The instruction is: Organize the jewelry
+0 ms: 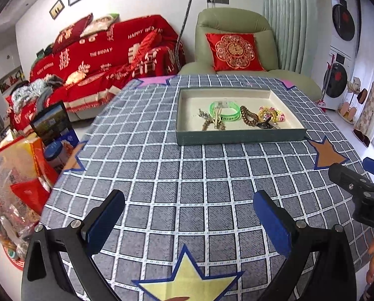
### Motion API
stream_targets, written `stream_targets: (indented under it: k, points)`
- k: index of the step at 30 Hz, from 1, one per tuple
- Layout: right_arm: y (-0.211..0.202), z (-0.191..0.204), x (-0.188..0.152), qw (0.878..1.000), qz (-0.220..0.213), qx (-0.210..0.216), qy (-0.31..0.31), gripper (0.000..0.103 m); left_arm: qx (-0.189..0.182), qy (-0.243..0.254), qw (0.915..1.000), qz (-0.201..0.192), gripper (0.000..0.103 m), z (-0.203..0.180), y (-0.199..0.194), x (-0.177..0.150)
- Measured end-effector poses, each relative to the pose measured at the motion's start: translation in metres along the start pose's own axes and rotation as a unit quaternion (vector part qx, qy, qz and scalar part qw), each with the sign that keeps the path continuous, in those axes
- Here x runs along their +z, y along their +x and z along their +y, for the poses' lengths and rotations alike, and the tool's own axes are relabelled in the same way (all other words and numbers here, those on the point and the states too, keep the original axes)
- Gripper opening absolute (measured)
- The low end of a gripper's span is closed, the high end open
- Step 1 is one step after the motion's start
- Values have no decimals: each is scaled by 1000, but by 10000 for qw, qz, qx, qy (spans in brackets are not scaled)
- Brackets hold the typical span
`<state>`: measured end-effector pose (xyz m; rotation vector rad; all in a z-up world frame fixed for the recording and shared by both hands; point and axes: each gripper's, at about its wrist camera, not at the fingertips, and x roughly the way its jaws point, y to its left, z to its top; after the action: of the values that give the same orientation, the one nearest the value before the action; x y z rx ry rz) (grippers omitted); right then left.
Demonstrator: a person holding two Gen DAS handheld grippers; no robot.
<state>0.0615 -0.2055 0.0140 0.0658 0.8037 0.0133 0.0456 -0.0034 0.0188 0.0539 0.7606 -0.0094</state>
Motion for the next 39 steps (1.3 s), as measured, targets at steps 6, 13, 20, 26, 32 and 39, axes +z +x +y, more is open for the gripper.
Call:
stream_targets:
  k: [6,13,20,26,32,39]
  points:
    - [-16,6,-4,9997,-203,-113,-105,103,-41,26,9999,-115,103,-1,-13,0]
    - [-25,7,-4,9993,-313,-132,-139,103,-54,27,9999,-118,103,-2,-17,-2]
    - [-27,8,-3,9994,-290,-120,-155,103,-58,-14,9999,-85,103,0,-16,-2]
    - [-26,7,-3,9995,-252,-98,-143,103,-67,-45,10000,-52,103,2,-14,-2]
    - [-25,8,-3,9995,-257,-99,-141,103,-81,-36,9999,-62,103,2,-12,-2]
    - [-24,9,-2,9995,-277,-95,-149,103,-84,-8,9999,-88,103,-1,-14,-1]
